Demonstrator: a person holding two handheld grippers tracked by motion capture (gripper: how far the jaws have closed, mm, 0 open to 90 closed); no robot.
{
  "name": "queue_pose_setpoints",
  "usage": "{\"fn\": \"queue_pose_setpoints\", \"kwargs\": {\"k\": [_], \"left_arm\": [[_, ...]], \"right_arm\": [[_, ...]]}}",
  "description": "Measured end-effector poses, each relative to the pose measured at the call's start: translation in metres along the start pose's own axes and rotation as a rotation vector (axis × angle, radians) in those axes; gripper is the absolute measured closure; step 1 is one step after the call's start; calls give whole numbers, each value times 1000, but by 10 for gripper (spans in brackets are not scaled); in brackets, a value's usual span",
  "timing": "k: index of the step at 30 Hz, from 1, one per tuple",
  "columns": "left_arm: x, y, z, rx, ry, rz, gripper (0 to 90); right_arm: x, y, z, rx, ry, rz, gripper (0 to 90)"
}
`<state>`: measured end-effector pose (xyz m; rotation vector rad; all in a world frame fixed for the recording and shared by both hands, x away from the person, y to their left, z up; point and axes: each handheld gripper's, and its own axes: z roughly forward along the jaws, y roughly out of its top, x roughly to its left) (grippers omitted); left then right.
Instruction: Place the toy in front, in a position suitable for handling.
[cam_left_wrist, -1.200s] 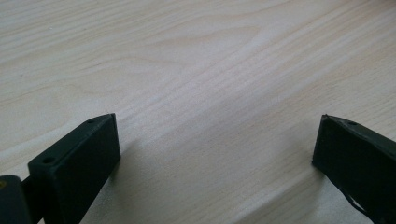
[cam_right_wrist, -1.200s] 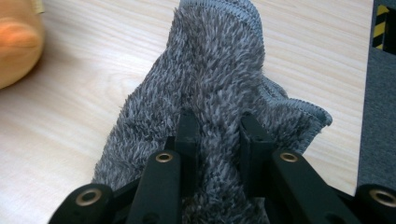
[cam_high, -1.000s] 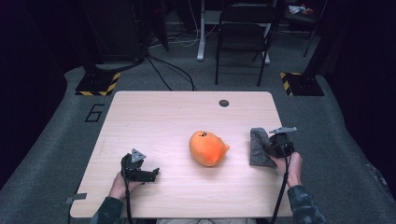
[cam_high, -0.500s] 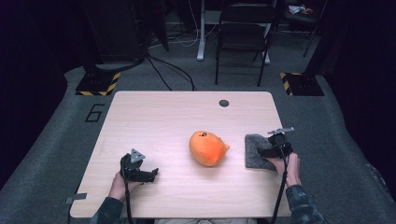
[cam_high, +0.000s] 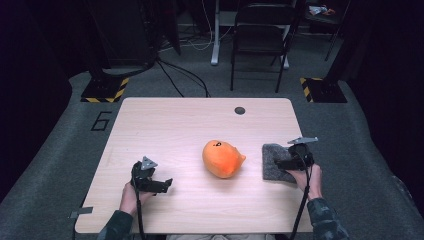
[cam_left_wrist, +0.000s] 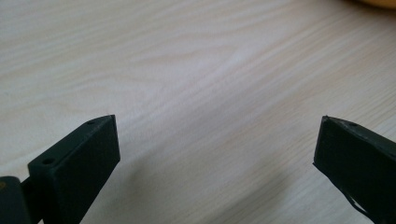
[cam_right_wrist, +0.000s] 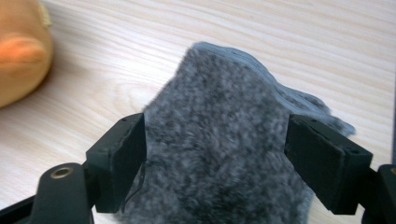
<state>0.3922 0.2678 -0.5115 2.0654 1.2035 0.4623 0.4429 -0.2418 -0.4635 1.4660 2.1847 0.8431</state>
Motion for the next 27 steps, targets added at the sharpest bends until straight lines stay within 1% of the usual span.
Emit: {"fn": "queue_pose_setpoints", "kwargs": {"k": [1,2,4,5,6,7,9,10,11,12,13,14,15,16,17,19,20,21,22,23,24,25,26,27], "left_arm": [[0,0,0,0,0,0,0],[-1,2,-1,-15,-8,-18,0],[-2,5,-3,-29,-17,-24,0],[-3,6,-5,-17,-23,-13,0],[-5,7,-5,-20,-18,-1,0],[-7,9,-6,-29,-15,7,0],[-8,10,-7,-32,-21,8,0],[-11,14,-6,-41,-34,6,0],[-13,17,-7,-33,-38,18,0],[-15,19,-7,-36,-41,27,0],[-15,19,-7,-36,-41,27,0],[-18,24,-8,-40,-55,40,0],[-18,24,-8,-40,-55,40,0],[-21,26,-8,-47,-57,37,0],[-22,29,-8,-38,-69,51,1],[-26,35,-6,-70,-78,32,0],[-30,42,-3,-79,-77,41,8],[-31,45,-1,-97,-70,37,12],[-32,49,2,-106,-86,37,13],[-32,49,2,-106,-86,37,17],[-36,56,6,-107,-94,49,30],[-36,56,6,-107,-94,49,29],[-40,60,11,-107,-139,53,33],[-40,60,11,-107,-139,53,42]], "right_arm": [[0,0,0,0,0,0,199],[4,2,-1,-4,6,-13,198],[8,2,-3,-6,18,-36,193],[11,3,-4,-8,19,-41,191],[13,3,-5,-15,20,-46,188],[16,4,-6,-18,31,-52,184],[18,5,-7,-23,36,-61,181],[23,8,-7,-32,57,-70,177],[27,9,-6,-29,63,-65,174],[29,11,-5,-31,69,-79,171],[29,11,-5,-31,69,-79,171],[34,12,-5,-29,78,-84,165],[34,12,-5,-29,78,-84,165],[36,13,-6,-31,87,-102,165],[41,14,-6,-32,98,-112,160],[43,16,-6,-40,97,-115,158],[46,19,-6,-48,115,-124,156],[47,20,-6,-53,121,-125,154],[49,21,-6,-53,133,-131,154],[52,22,-5,-47,136,-135,151],[55,23,-5,-38,136,-135,150],[56,23,-4,-48,136,-135,151],[57,24,-4,-52,145,-147,150],[57,24,-4,-52,145,-147,150]]}}
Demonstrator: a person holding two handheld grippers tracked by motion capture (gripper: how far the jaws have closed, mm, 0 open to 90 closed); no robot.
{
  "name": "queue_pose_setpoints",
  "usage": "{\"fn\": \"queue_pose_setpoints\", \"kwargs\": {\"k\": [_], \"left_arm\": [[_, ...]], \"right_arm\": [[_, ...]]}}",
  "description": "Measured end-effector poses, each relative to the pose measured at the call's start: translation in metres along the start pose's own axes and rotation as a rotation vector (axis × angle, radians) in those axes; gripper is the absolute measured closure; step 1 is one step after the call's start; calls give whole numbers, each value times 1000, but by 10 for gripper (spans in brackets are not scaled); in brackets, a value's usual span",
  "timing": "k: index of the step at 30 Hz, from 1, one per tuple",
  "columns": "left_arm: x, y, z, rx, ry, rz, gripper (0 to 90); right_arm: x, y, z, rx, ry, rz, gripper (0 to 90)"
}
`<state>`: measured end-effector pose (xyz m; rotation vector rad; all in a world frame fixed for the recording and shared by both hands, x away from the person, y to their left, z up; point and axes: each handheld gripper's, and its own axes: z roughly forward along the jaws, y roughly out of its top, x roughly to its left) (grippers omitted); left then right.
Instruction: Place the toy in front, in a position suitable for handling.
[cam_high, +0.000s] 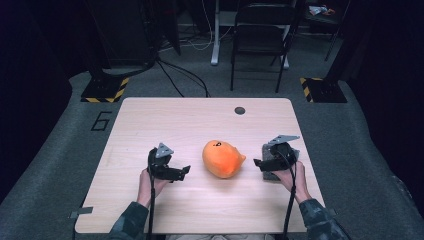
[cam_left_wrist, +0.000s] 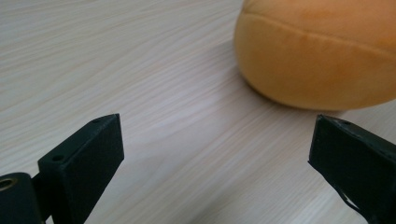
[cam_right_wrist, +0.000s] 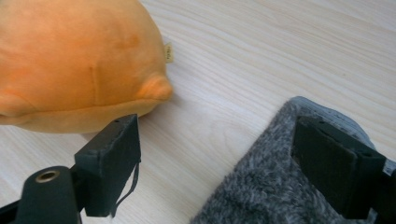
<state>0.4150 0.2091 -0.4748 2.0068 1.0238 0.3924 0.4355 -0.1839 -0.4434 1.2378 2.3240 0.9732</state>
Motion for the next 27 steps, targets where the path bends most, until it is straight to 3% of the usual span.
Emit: {"fn": "queue_pose_setpoints", "kwargs": {"k": [2,5,7,9,14,15,18,22,24,27], "left_arm": [[-6,2,5,-2,8,20,45],[-13,9,12,-4,-12,53,53],[-15,11,14,-7,-20,52,55],[-20,15,19,9,-28,86,59],[-23,16,21,-4,-53,89,73],[-25,18,23,-5,-52,106,72],[-27,21,25,-9,-71,91,79],[-32,27,32,-17,-81,127,125],[-32,27,34,-20,-78,121,150],[-28,28,43,-20,-108,103,171]], "right_arm": [[2,2,0,-6,12,-5,150],[5,5,3,-7,52,-4,149],[8,7,5,-14,56,-27,149],[10,8,7,-14,69,-27,149],[17,12,10,-16,90,-58,149],[18,14,12,-20,109,-52,149],[19,15,14,-13,127,-65,150],[24,17,20,-7,146,-88,156],[26,17,22,-10,146,-93,160],[28,19,34,24,156,-114,185]]}}
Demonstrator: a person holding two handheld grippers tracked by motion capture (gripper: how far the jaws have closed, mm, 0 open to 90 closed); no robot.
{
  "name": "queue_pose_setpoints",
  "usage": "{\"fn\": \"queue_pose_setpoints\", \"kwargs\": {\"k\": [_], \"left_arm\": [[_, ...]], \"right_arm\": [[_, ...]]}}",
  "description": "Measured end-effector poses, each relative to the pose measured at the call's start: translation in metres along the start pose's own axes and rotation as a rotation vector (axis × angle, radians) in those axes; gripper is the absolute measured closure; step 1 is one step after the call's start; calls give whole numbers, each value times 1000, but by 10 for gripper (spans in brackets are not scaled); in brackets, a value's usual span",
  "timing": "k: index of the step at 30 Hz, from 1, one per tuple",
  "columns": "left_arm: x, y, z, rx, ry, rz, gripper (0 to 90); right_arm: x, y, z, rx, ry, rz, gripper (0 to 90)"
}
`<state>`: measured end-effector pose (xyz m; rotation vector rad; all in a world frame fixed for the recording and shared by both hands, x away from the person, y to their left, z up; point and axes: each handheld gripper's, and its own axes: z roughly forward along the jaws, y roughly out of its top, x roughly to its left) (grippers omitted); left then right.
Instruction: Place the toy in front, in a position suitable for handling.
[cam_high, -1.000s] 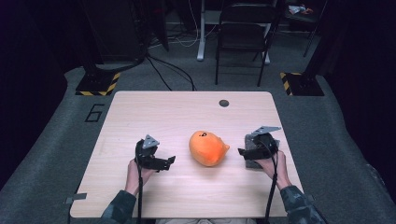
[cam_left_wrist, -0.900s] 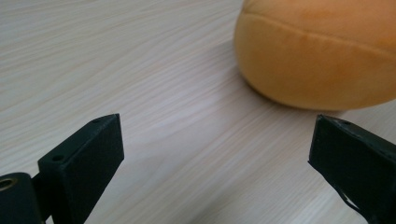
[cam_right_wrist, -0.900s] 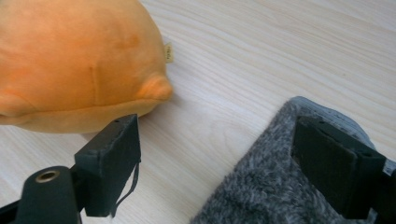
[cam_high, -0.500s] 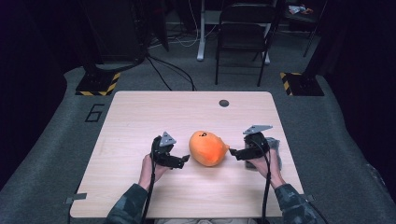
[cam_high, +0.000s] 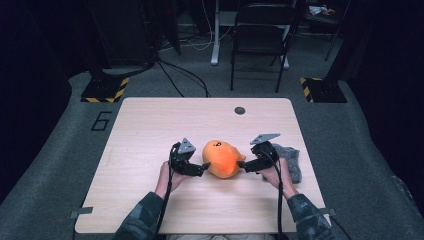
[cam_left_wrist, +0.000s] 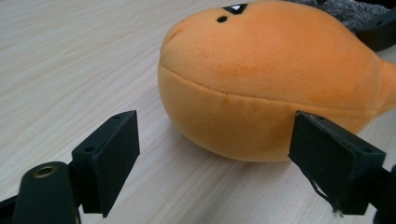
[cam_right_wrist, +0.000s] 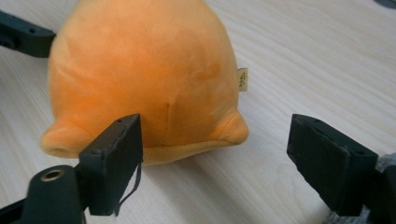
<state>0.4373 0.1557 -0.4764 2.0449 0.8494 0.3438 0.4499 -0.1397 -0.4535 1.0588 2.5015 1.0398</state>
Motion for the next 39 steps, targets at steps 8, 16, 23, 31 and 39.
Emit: {"fn": "queue_pose_setpoints", "kwargs": {"k": [8,16,23,31,39], "left_arm": [[-1,-1,7,-3,-60,1,294],[-8,-4,12,-20,-69,41,456],[-11,-7,14,-30,-57,66,608],[-11,-9,12,-50,-44,74,706],[-11,-9,8,-64,-36,84,721]], "right_arm": [[1,-1,7,19,70,-3,395],[7,-5,15,22,93,-3,593],[13,-6,18,22,70,-14,724],[21,-4,16,-3,27,-24,797],[26,-1,10,-22,11,-29,816]]}}
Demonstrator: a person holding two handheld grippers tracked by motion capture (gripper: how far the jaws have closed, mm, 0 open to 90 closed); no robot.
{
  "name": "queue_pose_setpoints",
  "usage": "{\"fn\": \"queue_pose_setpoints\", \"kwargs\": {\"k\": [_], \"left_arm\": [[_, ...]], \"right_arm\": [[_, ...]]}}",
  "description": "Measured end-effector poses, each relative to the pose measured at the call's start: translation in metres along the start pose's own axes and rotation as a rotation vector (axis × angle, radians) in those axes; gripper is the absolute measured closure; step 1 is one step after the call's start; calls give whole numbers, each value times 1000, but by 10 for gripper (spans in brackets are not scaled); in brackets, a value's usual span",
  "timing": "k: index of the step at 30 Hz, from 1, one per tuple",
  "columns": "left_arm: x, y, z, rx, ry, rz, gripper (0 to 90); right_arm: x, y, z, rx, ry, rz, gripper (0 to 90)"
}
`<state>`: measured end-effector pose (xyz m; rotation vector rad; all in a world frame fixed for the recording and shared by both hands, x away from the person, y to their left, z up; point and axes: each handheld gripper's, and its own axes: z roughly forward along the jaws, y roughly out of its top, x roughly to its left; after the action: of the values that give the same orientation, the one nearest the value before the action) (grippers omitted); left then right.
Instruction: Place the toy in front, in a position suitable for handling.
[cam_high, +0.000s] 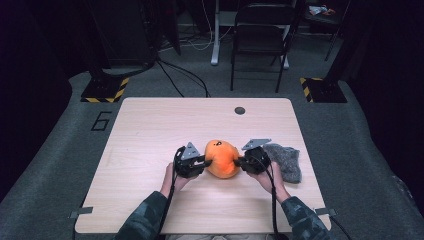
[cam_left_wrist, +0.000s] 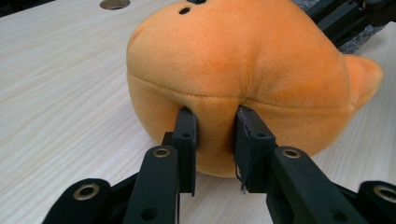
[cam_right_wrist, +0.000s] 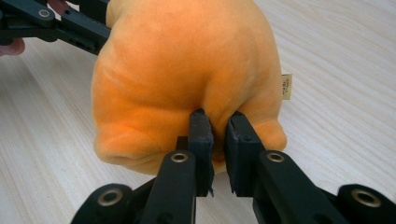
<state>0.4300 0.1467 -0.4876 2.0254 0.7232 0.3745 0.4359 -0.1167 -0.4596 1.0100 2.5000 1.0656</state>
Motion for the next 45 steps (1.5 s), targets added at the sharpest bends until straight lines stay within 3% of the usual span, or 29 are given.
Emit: {"fn": "queue_pose_setpoints", "kwargs": {"k": [10,17,22,25,27,28,32,36,37,38,39,40,42,44,45], "left_arm": [[6,4,-6,-29,-3,8,733],[12,10,-7,-34,-28,10,738],[17,12,-5,-21,-48,13,742],[22,13,1,11,-72,15,742],[23,12,4,16,-72,17,741],[24,9,12,50,-81,18,739],[26,6,14,33,-78,-1,685],[29,6,9,25,-71,-10,630],[31,7,5,30,-57,-13,530],[31,7,5,30,-57,-13,467],[31,8,0,37,-58,-27,434],[31,8,0,37,-58,-27,408],[27,7,-7,49,-40,-22,350],[25,7,-9,44,-26,-17,311],[21,7,-14,39,-22,-41,291]], "right_arm": [[15,8,-13,-2,-20,-15,826],[29,12,-19,-4,-48,15,825],[38,13,-20,4,-63,22,825],[45,13,-18,19,-78,33,822],[45,11,-15,28,-80,39,819],[44,9,-12,40,-86,34,817],[39,4,-4,57,-75,48,799],[33,6,-10,42,-62,67,653],[29,7,-14,37,-46,65,553],[29,7,-14,37,-46,65,553],[27,9,-20,14,-32,63,454],[27,9,-20,14,-32,63,454],[22,14,-28,-16,-20,50,371],[21,16,-30,-6,-23,58,338],[16,17,-33,-28,-27,44,300]]}}
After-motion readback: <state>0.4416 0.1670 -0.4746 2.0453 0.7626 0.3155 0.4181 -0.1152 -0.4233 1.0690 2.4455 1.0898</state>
